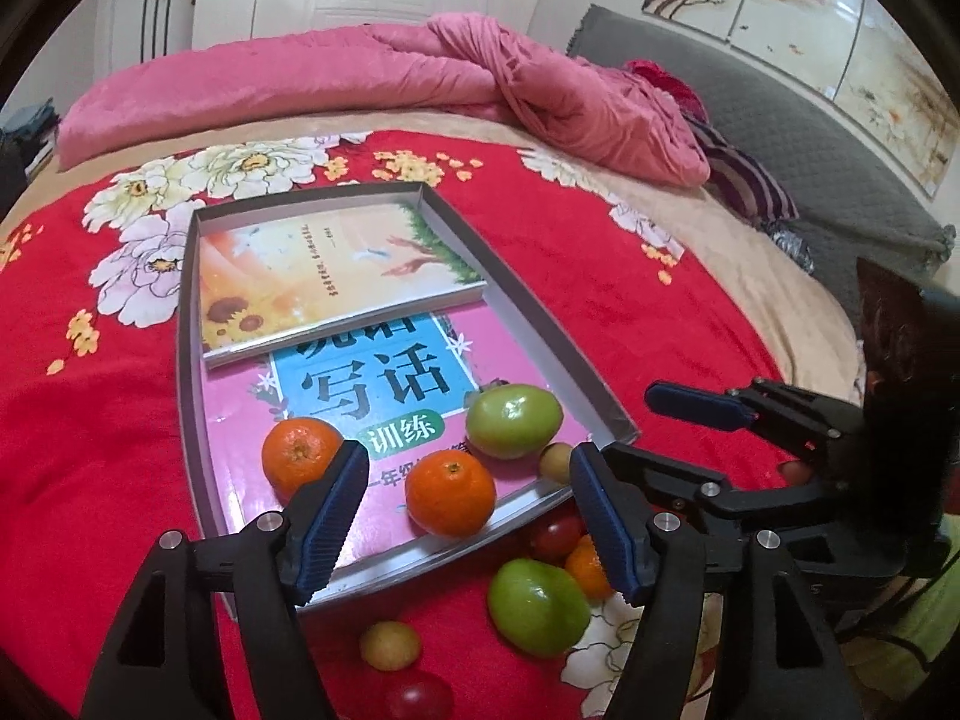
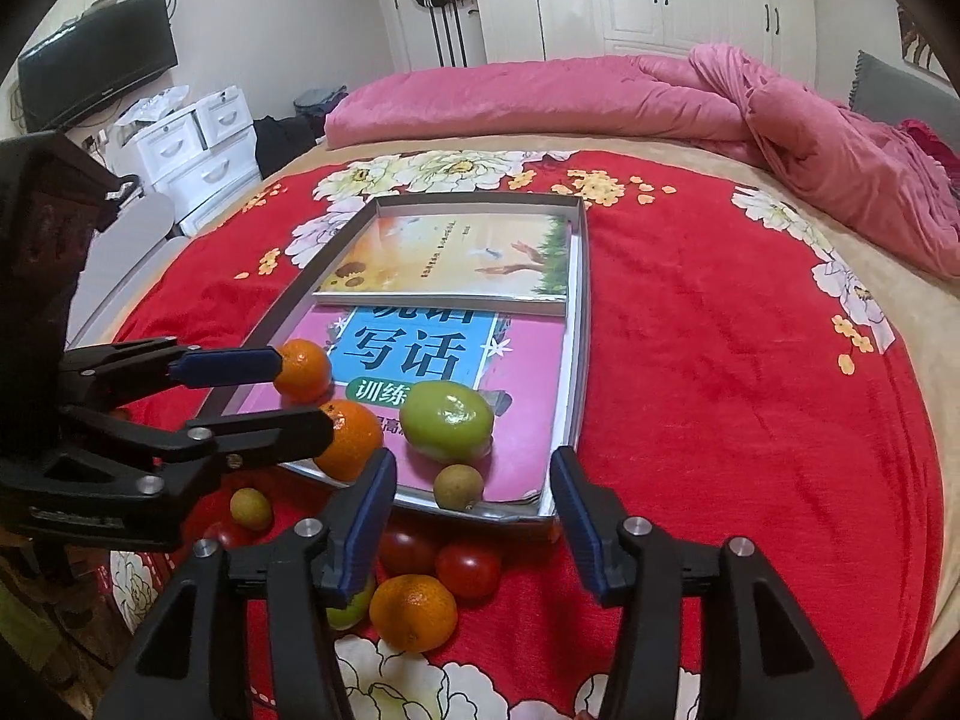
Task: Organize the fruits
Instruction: 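Withdraw both open grippers from the tray toward the loose fruits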
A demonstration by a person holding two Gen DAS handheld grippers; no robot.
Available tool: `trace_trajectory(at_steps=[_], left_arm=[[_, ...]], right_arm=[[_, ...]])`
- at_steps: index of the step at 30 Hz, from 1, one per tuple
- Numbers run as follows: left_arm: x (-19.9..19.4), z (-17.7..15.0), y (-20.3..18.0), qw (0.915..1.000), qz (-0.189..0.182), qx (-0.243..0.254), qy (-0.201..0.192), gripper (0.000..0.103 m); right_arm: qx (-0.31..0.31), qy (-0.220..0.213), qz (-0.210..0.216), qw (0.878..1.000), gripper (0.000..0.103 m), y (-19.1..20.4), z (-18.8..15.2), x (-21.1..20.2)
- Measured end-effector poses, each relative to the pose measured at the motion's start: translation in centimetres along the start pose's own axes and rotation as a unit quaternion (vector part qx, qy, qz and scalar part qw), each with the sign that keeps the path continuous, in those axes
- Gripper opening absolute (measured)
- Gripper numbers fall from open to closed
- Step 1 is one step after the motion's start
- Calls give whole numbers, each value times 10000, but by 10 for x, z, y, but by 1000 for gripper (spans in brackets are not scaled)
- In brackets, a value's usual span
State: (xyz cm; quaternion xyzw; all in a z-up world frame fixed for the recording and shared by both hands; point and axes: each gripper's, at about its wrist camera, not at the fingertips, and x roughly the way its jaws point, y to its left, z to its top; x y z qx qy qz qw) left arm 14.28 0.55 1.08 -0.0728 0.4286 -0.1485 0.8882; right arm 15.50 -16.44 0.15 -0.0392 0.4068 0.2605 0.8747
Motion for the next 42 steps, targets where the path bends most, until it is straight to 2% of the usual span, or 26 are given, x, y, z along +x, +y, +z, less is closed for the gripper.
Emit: trace_trajectory(at_steps=[4, 13, 30, 34, 42], left_arm=[[-8, 0, 6, 9998, -17, -184, -102, 78], [-20, 1, 14, 9989, 20, -411, -244, 80], [-60, 3, 21, 9967, 251, -483, -607, 80], [-66, 3, 19, 9961, 246, -489, -687, 80], [-77, 3, 16, 9955, 262, -482, -778, 80]], right_arm=[[1, -17, -7, 10000, 56, 0, 0, -2], [14, -97, -19, 10000, 60, 2, 1, -7], [164, -324, -25, 9993, 68, -4, 5, -20], [232, -374, 10, 9990, 74, -4, 7, -25], [205, -551, 27, 9983, 80, -2, 12, -36]])
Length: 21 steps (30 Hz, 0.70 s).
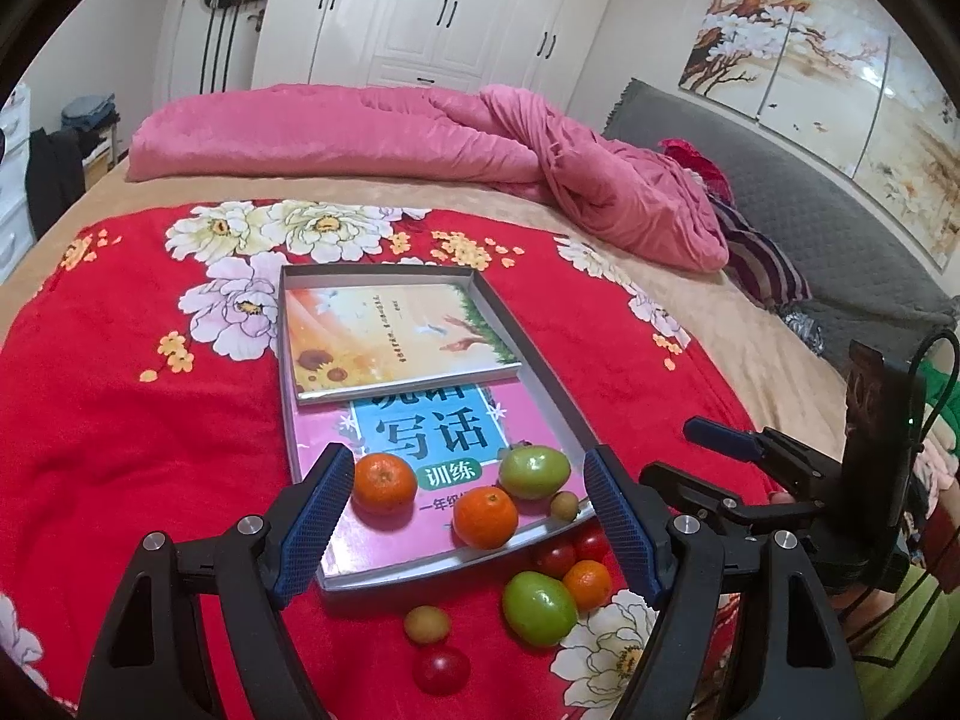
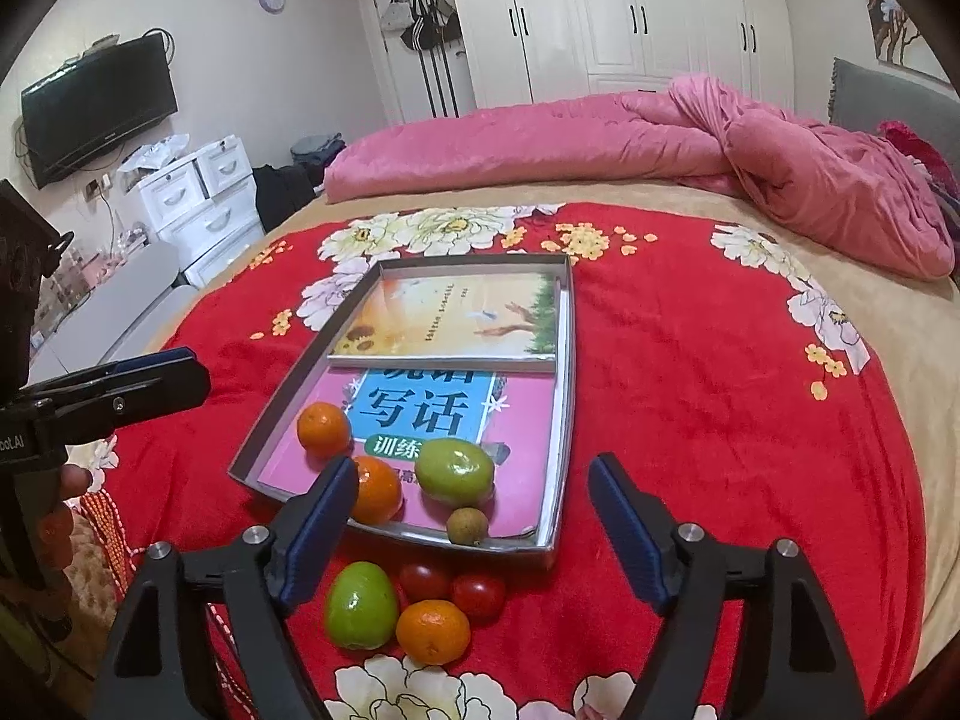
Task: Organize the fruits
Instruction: 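Withdraw both open grippers from the tray toward the loose fruits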
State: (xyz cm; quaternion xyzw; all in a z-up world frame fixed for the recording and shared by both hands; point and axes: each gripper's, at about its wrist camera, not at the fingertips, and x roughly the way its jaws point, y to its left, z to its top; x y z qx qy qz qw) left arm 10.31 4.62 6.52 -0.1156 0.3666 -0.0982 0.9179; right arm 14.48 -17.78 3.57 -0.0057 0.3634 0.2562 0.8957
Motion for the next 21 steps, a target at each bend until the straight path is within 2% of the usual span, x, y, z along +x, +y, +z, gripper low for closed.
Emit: trace_trajectory(at_steps=[9, 21], left_arm=[[-11, -2, -5, 10000, 46, 64, -35, 80], [-10, -18, -11, 9996, 71, 118, 237, 80]], right_arm=[[90, -117, 14, 9999, 81, -4, 3, -11], [20, -46, 39, 10000, 83, -5, -10, -18]])
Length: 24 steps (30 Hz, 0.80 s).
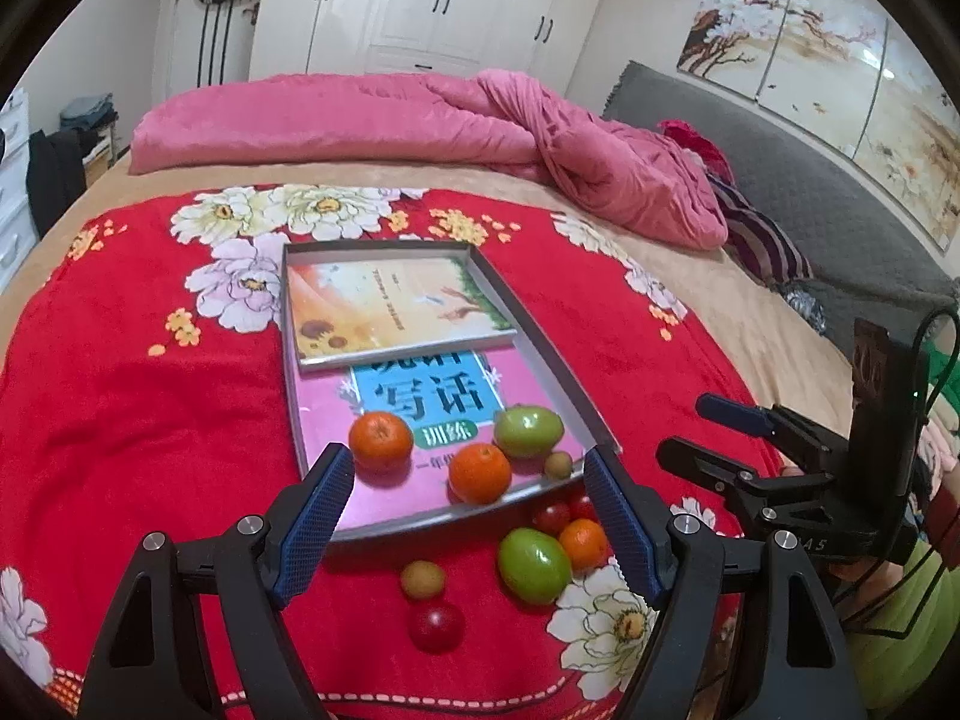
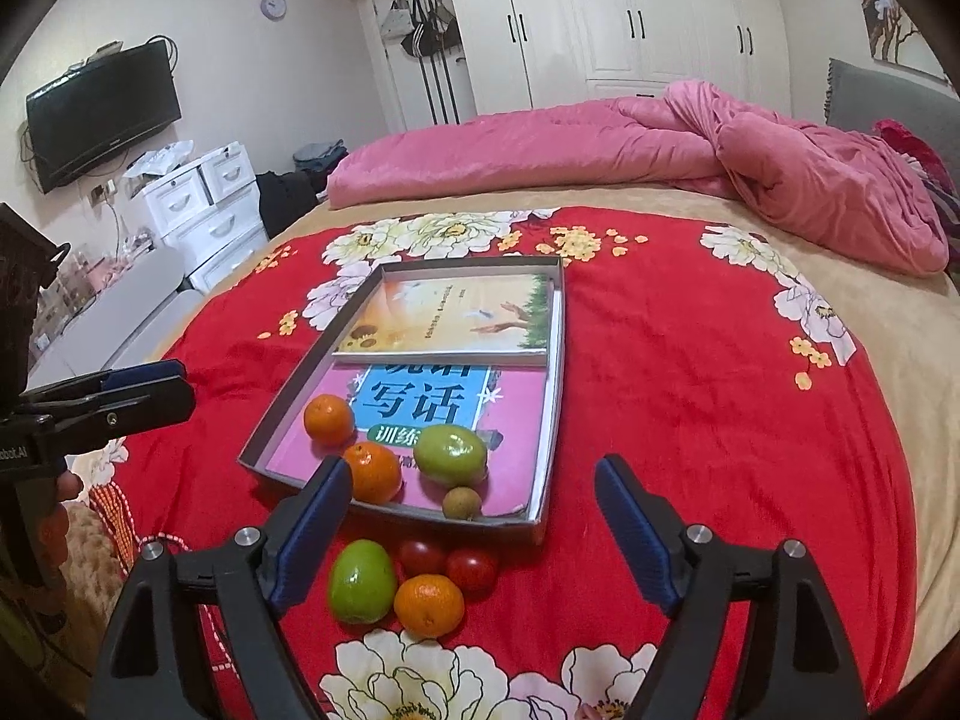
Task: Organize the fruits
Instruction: 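Withdraw both open grippers from the tray toward the loose fruits, then close the left gripper on a red tomato while the right gripper grasps an orange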
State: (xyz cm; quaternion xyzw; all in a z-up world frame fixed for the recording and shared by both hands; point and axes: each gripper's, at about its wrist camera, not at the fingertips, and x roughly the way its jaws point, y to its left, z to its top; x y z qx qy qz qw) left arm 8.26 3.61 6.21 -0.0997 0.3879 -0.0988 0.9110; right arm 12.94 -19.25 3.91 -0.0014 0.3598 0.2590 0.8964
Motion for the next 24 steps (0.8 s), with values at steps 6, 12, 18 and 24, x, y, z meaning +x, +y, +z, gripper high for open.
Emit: trace_trajectory(at_steps=[6, 12, 18, 24], left_arm=[[2, -9, -7, 9997, 33, 206, 151, 80], [7, -18, -5, 9992, 77, 178, 358, 80], [13, -28, -5, 9979, 164, 236, 584, 80], [18, -39, -4, 9963, 262, 259, 778, 80]], right_arm=[[-63, 66, 38, 10000, 83, 1, -7, -2], [-129, 229, 55, 9996, 83, 3, -20, 1], [-288, 321, 27, 9991, 83, 9, -27, 5], [-332, 371, 54, 9987, 83, 11, -31, 6]])
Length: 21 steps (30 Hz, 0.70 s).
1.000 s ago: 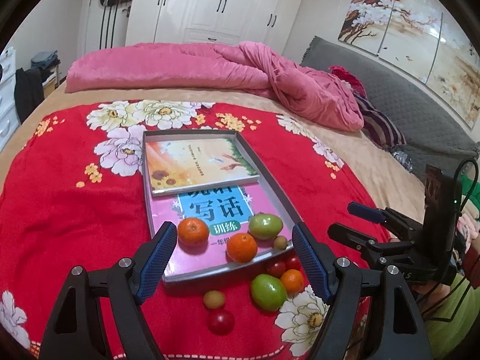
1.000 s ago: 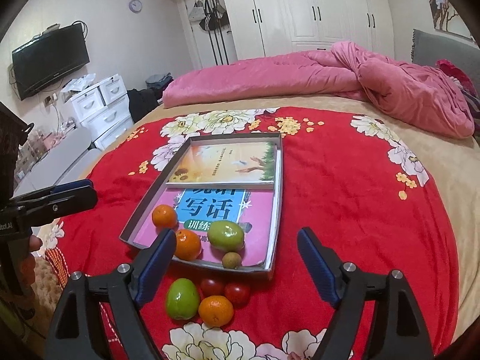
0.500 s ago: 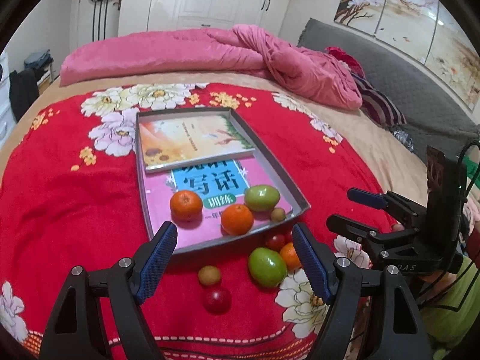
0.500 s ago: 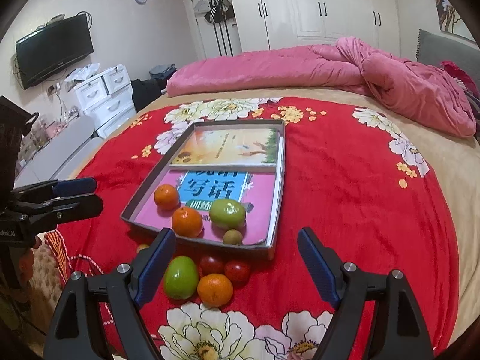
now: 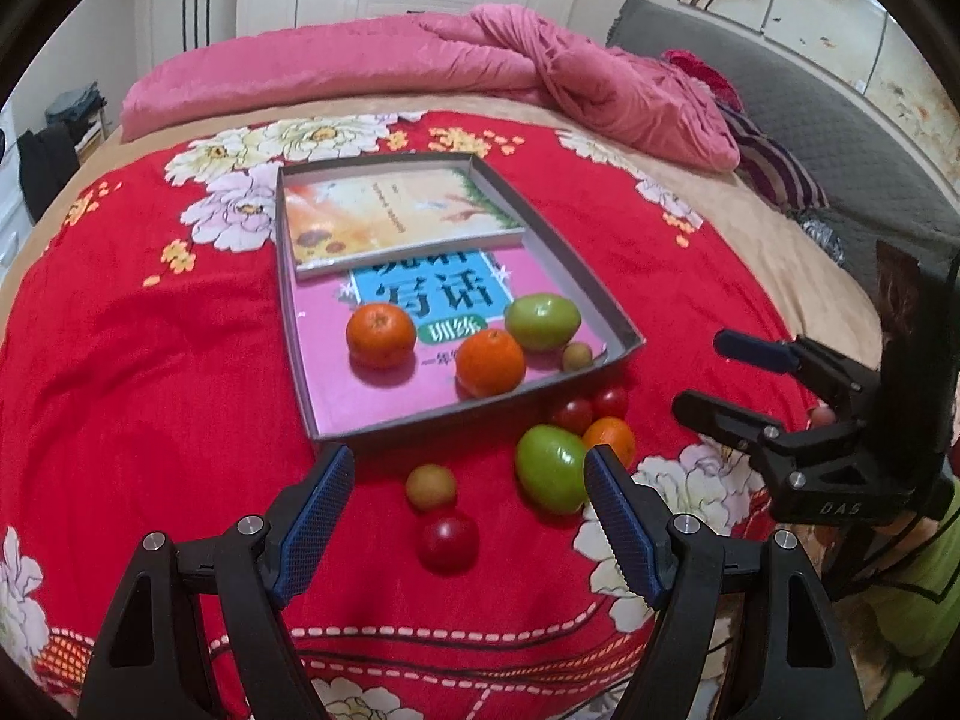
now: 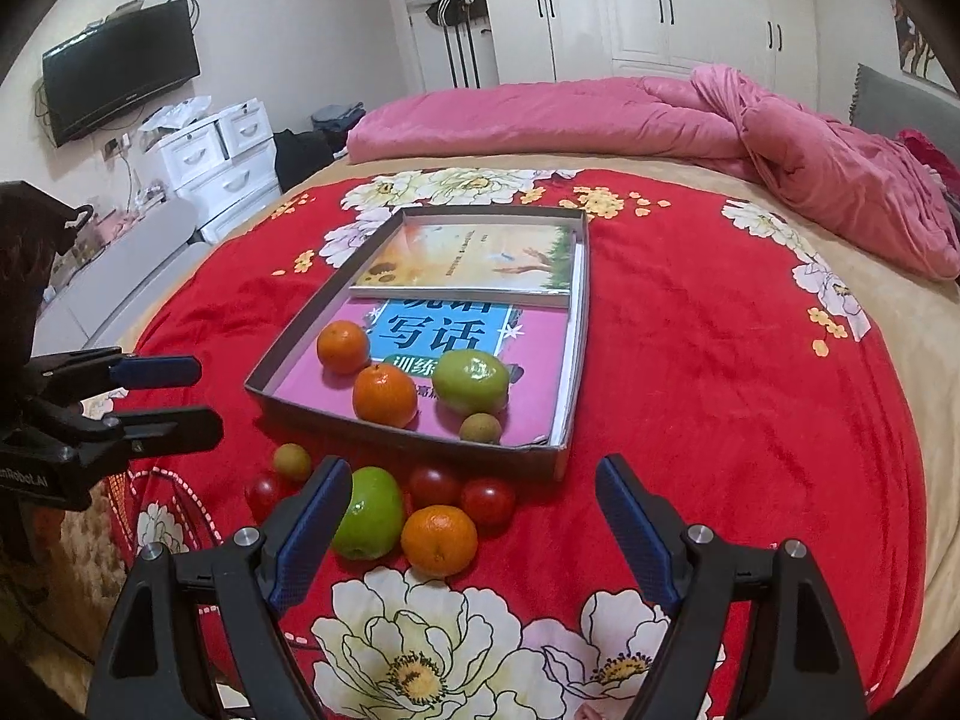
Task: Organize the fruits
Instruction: 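Close the left gripper on a red tomato while the right gripper grasps an orange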
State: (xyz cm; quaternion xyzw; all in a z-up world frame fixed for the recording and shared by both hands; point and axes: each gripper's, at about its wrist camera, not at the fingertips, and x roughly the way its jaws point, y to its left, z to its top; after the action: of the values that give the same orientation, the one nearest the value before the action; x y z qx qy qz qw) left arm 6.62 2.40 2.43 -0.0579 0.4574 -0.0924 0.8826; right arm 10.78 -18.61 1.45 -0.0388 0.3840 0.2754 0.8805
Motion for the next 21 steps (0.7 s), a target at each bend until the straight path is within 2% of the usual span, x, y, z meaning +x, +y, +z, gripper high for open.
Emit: trace_trajectory(at_steps=[21], left_arm=[[29, -20, 8, 9984, 65, -218, 525, 80]], right_arm=[[-146, 252, -153, 9995, 83, 2, -17, 11]])
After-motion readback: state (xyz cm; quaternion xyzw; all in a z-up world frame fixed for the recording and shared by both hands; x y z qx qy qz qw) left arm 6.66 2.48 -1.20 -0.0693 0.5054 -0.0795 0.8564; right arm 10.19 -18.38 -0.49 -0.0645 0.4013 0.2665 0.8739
